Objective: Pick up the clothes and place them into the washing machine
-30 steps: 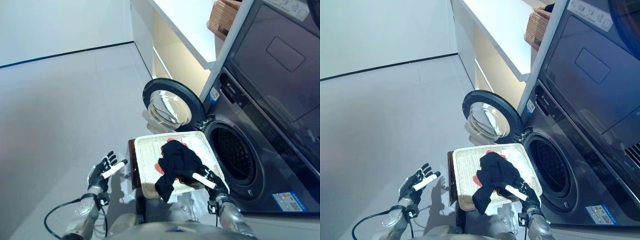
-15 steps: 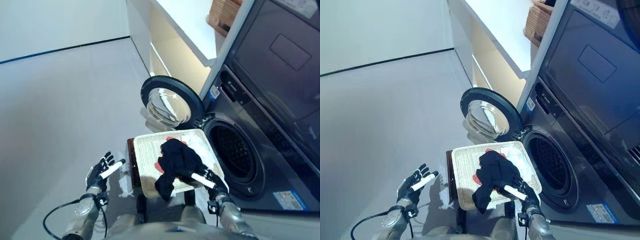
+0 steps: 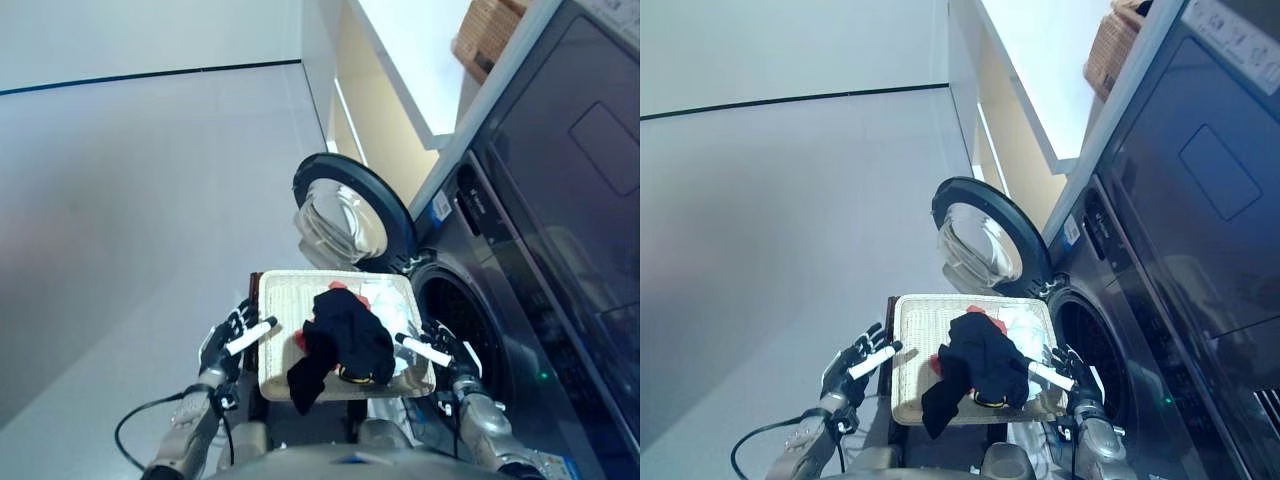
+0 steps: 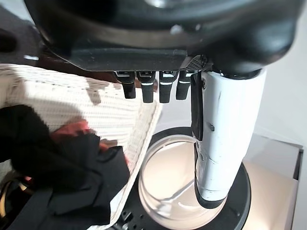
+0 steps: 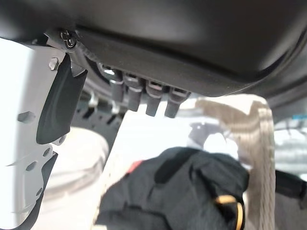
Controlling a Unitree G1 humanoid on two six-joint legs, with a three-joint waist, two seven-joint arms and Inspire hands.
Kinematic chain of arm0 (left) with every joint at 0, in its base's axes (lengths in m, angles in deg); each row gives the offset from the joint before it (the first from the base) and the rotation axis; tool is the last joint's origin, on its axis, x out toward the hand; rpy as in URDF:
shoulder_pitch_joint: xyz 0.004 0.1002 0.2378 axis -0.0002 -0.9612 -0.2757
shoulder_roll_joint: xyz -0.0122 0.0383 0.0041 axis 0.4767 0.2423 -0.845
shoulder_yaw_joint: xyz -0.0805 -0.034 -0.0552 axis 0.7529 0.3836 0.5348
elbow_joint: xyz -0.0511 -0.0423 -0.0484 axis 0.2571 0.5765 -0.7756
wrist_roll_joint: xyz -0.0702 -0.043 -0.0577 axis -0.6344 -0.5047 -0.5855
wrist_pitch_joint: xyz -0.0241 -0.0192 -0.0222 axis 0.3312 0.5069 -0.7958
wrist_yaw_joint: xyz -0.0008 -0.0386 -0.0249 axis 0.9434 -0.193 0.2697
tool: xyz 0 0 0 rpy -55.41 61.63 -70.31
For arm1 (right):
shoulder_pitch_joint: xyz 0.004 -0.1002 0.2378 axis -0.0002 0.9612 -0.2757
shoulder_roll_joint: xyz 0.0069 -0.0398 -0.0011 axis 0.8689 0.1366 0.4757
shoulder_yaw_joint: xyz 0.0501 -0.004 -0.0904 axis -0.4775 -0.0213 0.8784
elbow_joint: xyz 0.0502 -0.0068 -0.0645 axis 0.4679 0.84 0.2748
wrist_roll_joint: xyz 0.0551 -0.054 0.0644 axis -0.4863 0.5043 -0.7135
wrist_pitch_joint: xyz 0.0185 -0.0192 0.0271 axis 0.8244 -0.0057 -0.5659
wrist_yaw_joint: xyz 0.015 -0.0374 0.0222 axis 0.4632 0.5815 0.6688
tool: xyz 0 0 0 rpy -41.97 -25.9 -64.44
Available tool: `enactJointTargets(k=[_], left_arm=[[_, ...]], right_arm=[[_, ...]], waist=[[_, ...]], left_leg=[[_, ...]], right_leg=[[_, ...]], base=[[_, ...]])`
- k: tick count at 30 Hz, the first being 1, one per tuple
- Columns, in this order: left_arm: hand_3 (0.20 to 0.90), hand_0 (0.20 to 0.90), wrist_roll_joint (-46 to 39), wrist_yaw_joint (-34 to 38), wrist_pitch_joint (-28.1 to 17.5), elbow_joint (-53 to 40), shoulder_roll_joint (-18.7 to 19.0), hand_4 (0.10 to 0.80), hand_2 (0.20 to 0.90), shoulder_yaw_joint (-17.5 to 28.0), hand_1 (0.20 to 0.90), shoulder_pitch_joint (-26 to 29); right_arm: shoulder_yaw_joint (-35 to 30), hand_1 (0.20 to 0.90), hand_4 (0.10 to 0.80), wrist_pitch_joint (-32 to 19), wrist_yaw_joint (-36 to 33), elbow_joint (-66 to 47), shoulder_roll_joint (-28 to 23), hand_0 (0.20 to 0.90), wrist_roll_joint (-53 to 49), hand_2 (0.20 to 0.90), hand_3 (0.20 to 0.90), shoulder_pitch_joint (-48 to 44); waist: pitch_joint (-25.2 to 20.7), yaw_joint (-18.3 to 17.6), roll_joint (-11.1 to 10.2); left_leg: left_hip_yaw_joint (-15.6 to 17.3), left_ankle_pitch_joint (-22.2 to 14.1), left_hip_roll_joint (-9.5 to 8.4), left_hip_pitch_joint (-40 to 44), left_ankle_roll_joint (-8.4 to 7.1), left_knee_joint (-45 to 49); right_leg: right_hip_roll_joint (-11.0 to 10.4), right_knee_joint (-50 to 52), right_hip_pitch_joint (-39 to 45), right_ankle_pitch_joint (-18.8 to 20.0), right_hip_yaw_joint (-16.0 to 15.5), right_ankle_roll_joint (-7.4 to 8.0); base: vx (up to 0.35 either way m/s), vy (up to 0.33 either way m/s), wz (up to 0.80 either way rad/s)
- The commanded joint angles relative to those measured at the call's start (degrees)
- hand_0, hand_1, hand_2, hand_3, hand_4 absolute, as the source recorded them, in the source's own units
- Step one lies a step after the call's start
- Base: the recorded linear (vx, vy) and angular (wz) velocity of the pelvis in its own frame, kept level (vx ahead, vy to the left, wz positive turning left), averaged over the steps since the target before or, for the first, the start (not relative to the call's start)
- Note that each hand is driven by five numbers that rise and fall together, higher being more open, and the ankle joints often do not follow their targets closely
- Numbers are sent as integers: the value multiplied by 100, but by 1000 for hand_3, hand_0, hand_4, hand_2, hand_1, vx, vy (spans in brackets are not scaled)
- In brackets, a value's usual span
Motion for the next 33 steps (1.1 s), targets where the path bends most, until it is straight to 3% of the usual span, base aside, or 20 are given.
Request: enactJointTargets(k=[1,4,8,21,29,33], left_arm=[[900,900,57,-6,-423,-651,359,800,900,127,900,78],[900,900,157,136,-484,-558,395,800,900,120,900,251],[900,900,453,543,-695,-444,412,800,900,40,900,877],[900,900,455,699,-779,-797,415,800,900,22,900,1149],[900,900,483,753,-796,-767,407,800,900,-39,900,1259],[900,900,552,849,-812,-734,357,800,900,-51,900,1403]], right_arm=[[-200,900,800,-397,-316,-448,-291,900,204,900,900,-310],[-63,900,800,-375,-625,-303,-394,900,722,900,900,-796],[349,900,800,-197,-1399,296,-590,900,1952,900,900,-1930],[462,900,800,-33,-1698,36,-1141,900,2646,900,900,-2773],[724,900,800,56,-1869,151,-1053,900,2959,900,900,-3154],[1071,900,800,332,-2064,425,-946,900,3682,900,900,-3366]], waist=[[-156,26,-166],[-33,85,-139],[307,183,-102],[815,190,-112],[902,226,-80],[994,261,-45]], left_leg=[[207,-299,215,-203,-190,385],[372,-400,94,-321,-131,506],[487,-541,15,-746,-104,846],[246,-706,-7,-1623,-141,1641],[174,-707,-78,-1934,-150,1793],[138,-741,-106,-2087,-145,1946]], right_leg=[[-740,858,-418,-167,334,345],[-924,843,-596,-32,399,399],[-1109,904,-1037,130,436,450],[-1163,1543,-1714,-62,415,424],[-1231,1709,-1986,-92,422,422],[-1261,1842,-2078,-130,412,419]], base=[[18,109,-12],[-57,104,-23],[-132,71,-17],[-64,-2,5],[-32,1,9],[-27,12,8]])
